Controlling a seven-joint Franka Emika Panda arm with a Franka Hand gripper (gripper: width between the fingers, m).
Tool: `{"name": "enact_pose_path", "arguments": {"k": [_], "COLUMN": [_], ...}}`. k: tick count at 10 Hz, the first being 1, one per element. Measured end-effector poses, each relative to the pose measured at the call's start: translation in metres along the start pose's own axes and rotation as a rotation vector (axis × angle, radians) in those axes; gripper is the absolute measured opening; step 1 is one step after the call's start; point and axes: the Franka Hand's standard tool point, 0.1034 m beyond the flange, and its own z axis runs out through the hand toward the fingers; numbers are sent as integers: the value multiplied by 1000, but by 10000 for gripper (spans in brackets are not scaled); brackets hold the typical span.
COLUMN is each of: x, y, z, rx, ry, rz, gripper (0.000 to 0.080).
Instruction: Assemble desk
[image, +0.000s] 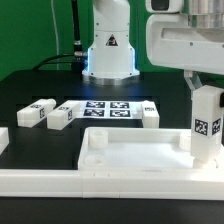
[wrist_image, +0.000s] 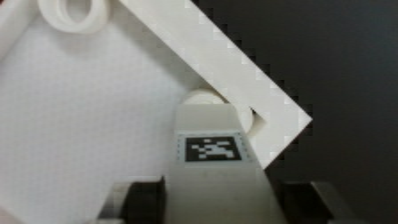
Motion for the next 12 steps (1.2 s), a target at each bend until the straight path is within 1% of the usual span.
{"name": "enact_pose_path", "arguments": {"k": [1,2,3,4,5,6,7,9,12], "x": [0,0,-3,-5,-5,-5,-4,-4,1], "y": [0,0,-1,-2,-2,-2,-2,-1,-3], "z": [0,0,2,2,2,2,2,3,1], "rx": [0,0,-2,-2,-3,-2,-4,-5,-2], "ry": [0,-1,-2,-2,-1,-1,0,-2,2], "rz": [23,-28,-41,-85,-246,-314,-469,-681,-994], "gripper": [290,290,474,590,631,631,646,649,648]}}
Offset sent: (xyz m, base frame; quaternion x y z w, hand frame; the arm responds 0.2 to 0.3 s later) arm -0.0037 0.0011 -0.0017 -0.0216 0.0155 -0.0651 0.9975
